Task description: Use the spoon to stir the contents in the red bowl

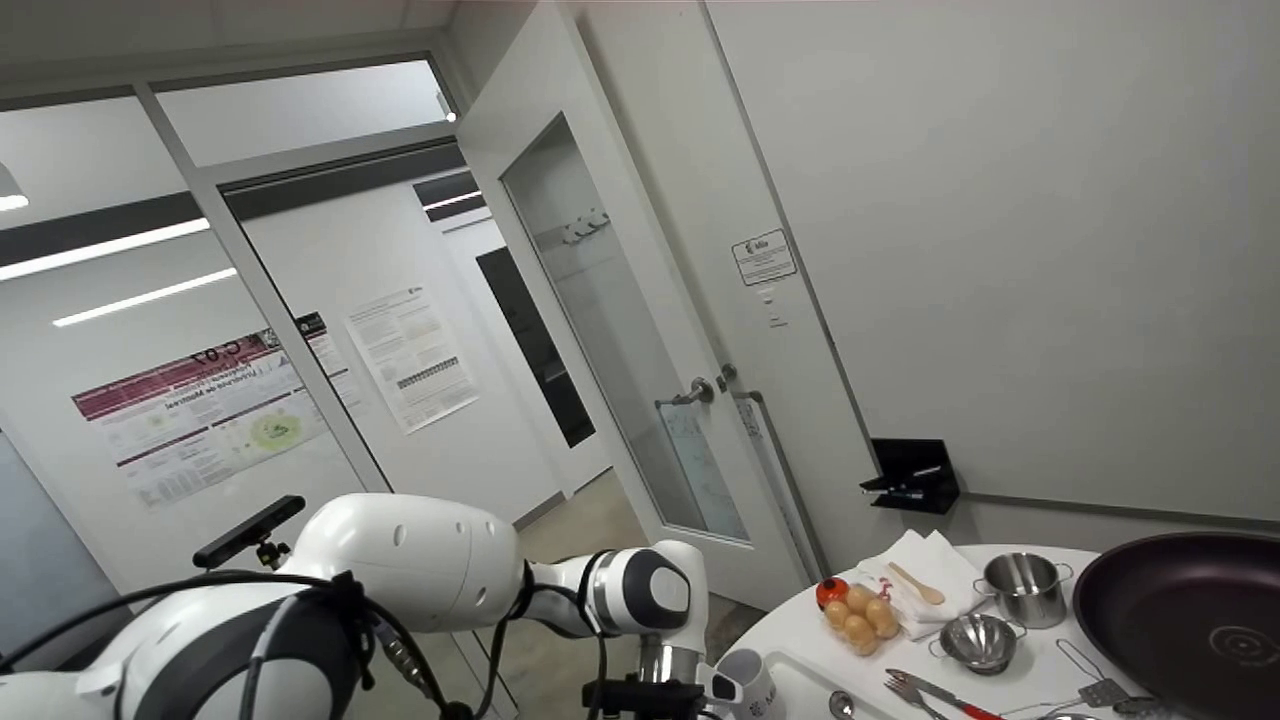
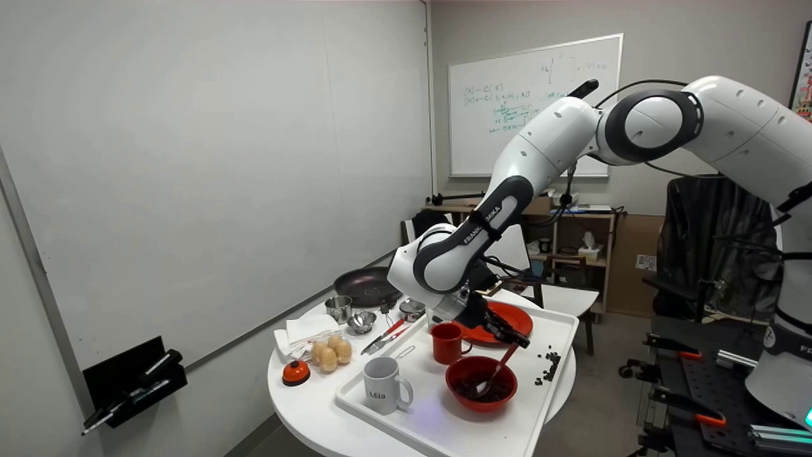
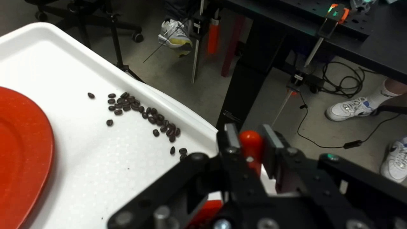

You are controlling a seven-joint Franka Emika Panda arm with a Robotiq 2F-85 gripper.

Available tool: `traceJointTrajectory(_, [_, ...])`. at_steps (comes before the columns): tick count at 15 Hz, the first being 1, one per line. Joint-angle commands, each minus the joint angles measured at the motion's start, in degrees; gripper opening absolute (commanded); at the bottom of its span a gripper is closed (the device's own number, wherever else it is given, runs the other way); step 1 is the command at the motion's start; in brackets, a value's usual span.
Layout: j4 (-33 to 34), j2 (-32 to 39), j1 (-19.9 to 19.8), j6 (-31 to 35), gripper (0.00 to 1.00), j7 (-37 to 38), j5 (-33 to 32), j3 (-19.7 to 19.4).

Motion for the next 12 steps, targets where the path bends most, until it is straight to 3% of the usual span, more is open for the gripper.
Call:
traceJointTrajectory(1, [2.8, 0.1, 1.0, -0.6, 0.09, -1.5, 0.0, -0.6])
traceJointTrajectory(5, [5.9, 1.8, -0.1, -2.4, 0.09, -1.4, 0.3, -2.4])
traceJointTrajectory(8, [8.6, 3.7, -0.3, -8.4, 0.09, -1.0, -0.8, -4.6])
traceJointTrajectory(12, [10.8, 5.1, -0.5, -16.7, 0.09, -5.3, -3.6, -4.8])
